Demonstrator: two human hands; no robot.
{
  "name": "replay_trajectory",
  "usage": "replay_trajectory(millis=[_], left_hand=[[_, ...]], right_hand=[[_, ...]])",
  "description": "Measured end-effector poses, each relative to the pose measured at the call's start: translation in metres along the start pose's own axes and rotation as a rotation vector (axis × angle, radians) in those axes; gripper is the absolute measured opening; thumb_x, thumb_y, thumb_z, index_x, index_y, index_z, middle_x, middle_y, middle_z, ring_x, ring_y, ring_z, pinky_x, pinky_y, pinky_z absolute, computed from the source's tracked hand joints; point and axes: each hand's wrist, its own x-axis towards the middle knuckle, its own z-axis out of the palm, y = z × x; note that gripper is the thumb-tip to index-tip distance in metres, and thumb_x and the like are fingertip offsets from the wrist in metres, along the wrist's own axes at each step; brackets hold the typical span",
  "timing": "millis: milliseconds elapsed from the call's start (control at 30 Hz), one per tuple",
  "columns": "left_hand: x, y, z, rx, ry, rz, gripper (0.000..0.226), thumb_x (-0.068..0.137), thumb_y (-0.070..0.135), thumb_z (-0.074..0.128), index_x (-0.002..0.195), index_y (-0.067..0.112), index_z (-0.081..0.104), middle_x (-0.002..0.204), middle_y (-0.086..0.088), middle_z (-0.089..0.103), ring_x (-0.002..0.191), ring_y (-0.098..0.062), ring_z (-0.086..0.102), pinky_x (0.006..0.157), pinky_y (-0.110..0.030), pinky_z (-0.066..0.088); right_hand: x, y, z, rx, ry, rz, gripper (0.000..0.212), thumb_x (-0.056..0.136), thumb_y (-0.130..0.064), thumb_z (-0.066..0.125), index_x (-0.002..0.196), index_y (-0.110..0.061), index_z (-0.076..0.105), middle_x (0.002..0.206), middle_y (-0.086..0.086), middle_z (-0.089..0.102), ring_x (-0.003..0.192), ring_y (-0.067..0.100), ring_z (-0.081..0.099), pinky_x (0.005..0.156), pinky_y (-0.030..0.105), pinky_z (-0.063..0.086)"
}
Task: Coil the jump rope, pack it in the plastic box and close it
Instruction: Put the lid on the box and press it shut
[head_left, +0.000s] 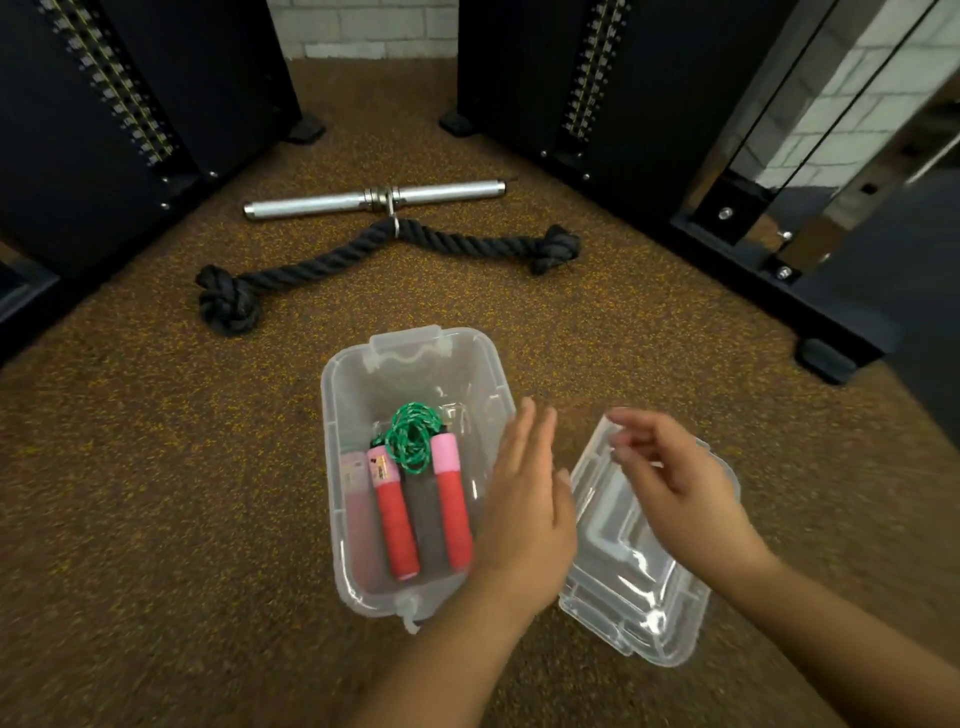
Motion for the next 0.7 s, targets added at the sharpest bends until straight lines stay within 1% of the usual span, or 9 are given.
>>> replay_trajectory(millis=[133,200,333,433,500,567,600,667,700], left_hand=[[-0.023,0.013,0.029,0.104,-0.243,0.135,0.053,0.098,0.017,0.036,0.150,0.024,0.024,0.161,0.013,0.001,0.146,-0.001,-0.003,0.118,-0.020,0.004],[-0.038,0.011,0.040,0.137,-0.376,0.130,0.054,0.099,0.018,0.036,0.150,0.028,0.022,0.161,0.013,0.002,0.147,-0.002,-0.001,0.117,-0.020,0.006],[-0.062,-0.007,0.060,0.225,-0.640,-0.033,0.056,0.099,0.023,0.037,0.151,0.031,0.015,0.161,0.014,-0.002,0.148,-0.007,-0.001,0.120,-0.036,0.016],[-0.068,-0.016,0.073,0.293,-0.775,-0.160,0.059,0.099,0.025,0.039,0.152,0.028,0.013,0.162,0.007,0.000,0.148,-0.013,0.001,0.120,-0.038,0.015],[-0.068,-0.015,0.080,0.300,-0.821,-0.228,0.060,0.099,0.025,0.040,0.152,0.027,0.012,0.162,0.005,0.001,0.149,-0.016,0.002,0.120,-0.038,0.014],[-0.066,-0.012,0.087,0.304,-0.844,-0.275,0.061,0.099,0.025,0.040,0.153,0.025,0.010,0.162,0.004,0.001,0.149,-0.017,0.002,0.120,-0.037,0.014],[-0.066,-0.011,0.091,0.308,-0.855,-0.292,0.062,0.099,0.025,0.041,0.153,0.024,0.009,0.163,0.003,0.001,0.149,-0.018,0.002,0.120,-0.037,0.013],[-0.064,-0.008,0.097,0.313,-0.869,-0.320,0.064,0.099,0.026,0.041,0.153,0.023,0.007,0.163,0.002,0.000,0.149,-0.019,0.003,0.120,-0.037,0.013],[-0.064,-0.007,0.100,0.313,-0.873,-0.333,0.066,0.099,0.027,0.042,0.153,0.023,0.005,0.163,0.001,-0.001,0.149,-0.020,0.002,0.120,-0.037,0.013]], right_hand=[[-0.046,0.061,-0.029,0.102,0.179,0.355,0.022,0.094,-0.013,0.053,0.111,-0.025,0.060,0.097,-0.004,0.065,0.088,0.013,0.063,0.069,0.020,0.046],[-0.071,0.082,-0.031,0.164,0.210,0.496,0.020,0.094,-0.012,0.053,0.110,-0.021,0.059,0.098,-0.002,0.065,0.088,0.015,0.062,0.066,0.018,0.044],[-0.108,0.123,-0.018,0.172,0.083,0.763,0.023,0.093,-0.017,0.056,0.116,-0.015,0.055,0.111,0.002,0.063,0.093,0.011,0.059,0.068,0.019,0.042],[-0.117,0.151,-0.005,0.219,-0.009,0.966,0.048,0.089,-0.034,0.059,0.131,-0.014,0.049,0.129,0.005,0.058,0.113,0.019,0.055,0.087,0.030,0.045],[-0.114,0.157,0.000,0.292,0.003,1.039,0.052,0.088,-0.035,0.058,0.134,-0.014,0.048,0.131,0.006,0.058,0.113,0.020,0.056,0.089,0.031,0.045],[-0.108,0.155,0.001,0.359,0.018,1.031,0.039,0.089,-0.027,0.053,0.124,-0.011,0.057,0.118,0.007,0.065,0.098,0.017,0.061,0.076,0.028,0.047],[-0.106,0.152,0.001,0.373,0.026,1.021,0.029,0.091,-0.022,0.050,0.115,-0.010,0.062,0.104,0.007,0.069,0.086,0.015,0.062,0.068,0.027,0.045],[-0.103,0.145,0.000,0.422,0.042,1.016,0.021,0.094,-0.016,0.047,0.094,-0.010,0.066,0.076,0.003,0.066,0.064,0.012,0.055,0.056,0.027,0.039],[-0.102,0.143,-0.001,0.421,0.052,1.033,0.021,0.094,-0.016,0.047,0.086,-0.011,0.066,0.069,0.002,0.063,0.059,0.012,0.052,0.054,0.027,0.037]])
